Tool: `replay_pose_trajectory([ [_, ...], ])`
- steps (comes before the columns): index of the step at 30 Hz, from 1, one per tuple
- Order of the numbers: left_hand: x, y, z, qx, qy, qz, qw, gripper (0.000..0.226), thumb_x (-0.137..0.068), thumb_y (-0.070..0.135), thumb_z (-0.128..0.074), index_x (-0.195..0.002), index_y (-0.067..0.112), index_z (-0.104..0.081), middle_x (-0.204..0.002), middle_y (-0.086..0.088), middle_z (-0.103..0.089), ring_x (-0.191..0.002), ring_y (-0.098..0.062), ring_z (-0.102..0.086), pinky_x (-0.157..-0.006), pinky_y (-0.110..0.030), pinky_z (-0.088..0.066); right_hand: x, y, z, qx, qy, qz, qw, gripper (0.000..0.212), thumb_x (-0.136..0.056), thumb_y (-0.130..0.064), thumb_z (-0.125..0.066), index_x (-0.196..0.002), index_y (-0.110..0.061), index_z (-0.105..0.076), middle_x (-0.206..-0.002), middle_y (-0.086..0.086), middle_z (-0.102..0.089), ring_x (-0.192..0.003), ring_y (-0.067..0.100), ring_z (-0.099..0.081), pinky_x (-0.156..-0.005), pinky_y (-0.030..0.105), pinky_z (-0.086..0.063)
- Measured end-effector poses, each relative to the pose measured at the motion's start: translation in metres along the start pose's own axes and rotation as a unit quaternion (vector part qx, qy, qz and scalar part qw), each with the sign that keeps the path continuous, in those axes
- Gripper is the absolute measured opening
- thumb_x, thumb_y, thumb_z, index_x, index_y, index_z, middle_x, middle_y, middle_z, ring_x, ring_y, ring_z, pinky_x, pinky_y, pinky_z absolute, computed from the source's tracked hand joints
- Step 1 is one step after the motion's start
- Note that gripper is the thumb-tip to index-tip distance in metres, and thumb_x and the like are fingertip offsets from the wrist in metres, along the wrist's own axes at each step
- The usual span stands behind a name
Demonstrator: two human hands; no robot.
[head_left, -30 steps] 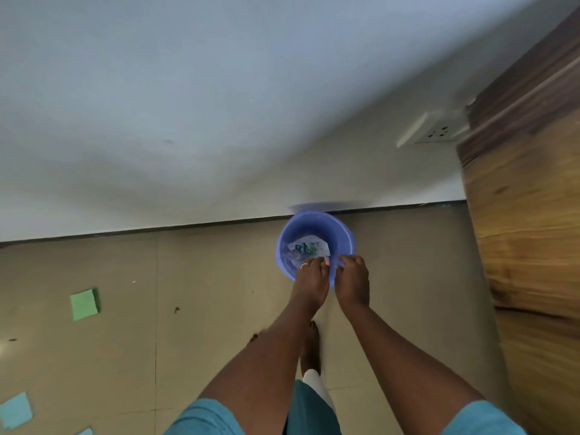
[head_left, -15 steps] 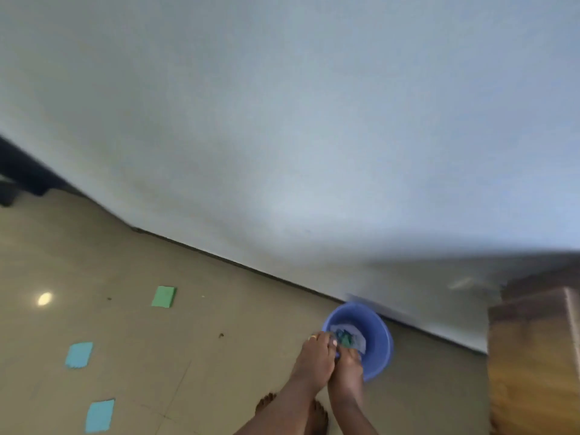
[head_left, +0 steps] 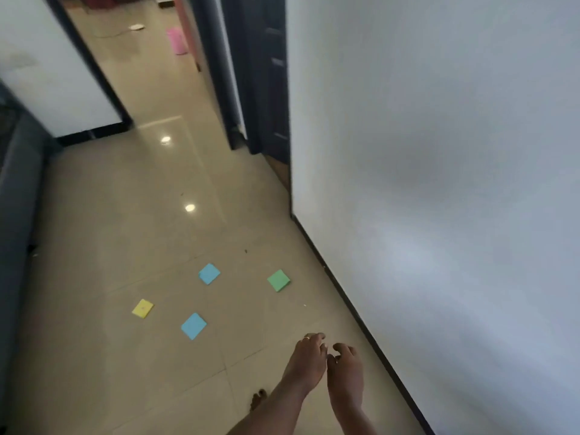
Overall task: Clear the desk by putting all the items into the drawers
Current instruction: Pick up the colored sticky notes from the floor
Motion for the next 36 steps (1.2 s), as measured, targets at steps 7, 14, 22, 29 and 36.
replay_pose_trajectory([
  [7,-0.066,-0.111,0.102,0.048,0.047,0.09,0.994,0.041,-0.1,0.019,-0.037,-0.14,0.014,-0.043,-0.144,-0.004,-0.045,-0.133,-0.018,-0.042,-0.111,-0.026,-0.031,-0.053,-0.093,-0.101,0.021,-0.067,0.03,0.997,0.029,-0.089,-0.004,-0.056,-0.117,-0.005,-0.062,-0.121,0.006,-0.058,-0.098,0.02,-0.062,-0.08,0.026,-0.048],
  [14,-0.134,-0.196,0.15,0.06,0.044,0.162,0.984,0.041,-0.1,0.019,-0.035,-0.141,0.014,-0.04,-0.146,-0.005,-0.042,-0.134,-0.019,-0.04,-0.112,-0.028,-0.03,-0.123,-0.148,-0.164,0.066,-0.09,0.028,0.993,0.032,-0.09,-0.008,-0.057,-0.122,-0.006,-0.059,-0.126,0.008,-0.056,-0.105,0.022,-0.06,-0.089,0.031,-0.051],
  [22,-0.239,-0.279,0.17,0.116,0.049,0.244,0.962,0.04,-0.099,0.013,-0.037,-0.138,0.014,-0.046,-0.145,-0.004,-0.045,-0.133,-0.019,-0.041,-0.111,-0.027,-0.031,-0.245,-0.178,-0.244,0.132,-0.122,0.019,0.983,0.04,-0.089,-0.01,-0.06,-0.128,-0.01,-0.053,-0.131,0.008,-0.052,-0.111,0.023,-0.058,-0.09,0.032,-0.05],
  [29,-0.357,-0.425,0.17,0.092,0.069,0.302,0.946,0.041,-0.096,0.006,-0.039,-0.136,0.01,-0.049,-0.144,-0.01,-0.045,-0.133,-0.026,-0.041,-0.11,-0.031,-0.031,-0.364,-0.145,-0.357,0.204,-0.15,0.002,0.967,0.053,-0.086,-0.014,-0.065,-0.135,-0.008,-0.044,-0.136,0.012,-0.043,-0.121,0.031,-0.049,-0.096,0.038,-0.045],
  [36,-0.511,-0.596,0.15,0.019,0.077,0.32,0.944,0.049,-0.095,0.007,-0.047,-0.142,0.002,-0.037,-0.147,-0.019,-0.035,-0.134,-0.037,-0.035,-0.112,-0.036,-0.026,-0.49,-0.044,-0.502,0.246,-0.175,-0.038,0.953,0.063,-0.081,-0.015,-0.071,-0.135,-0.004,-0.041,-0.136,0.018,-0.039,-0.12,0.039,-0.046,-0.099,0.043,-0.04],
])
Point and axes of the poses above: each hand's wrist, its own x-axis away from the middle knuckle, its own z-axis out of the back of the hand, y = z × x, the point moved 9 cm from there along -x, towards the middle knuckle
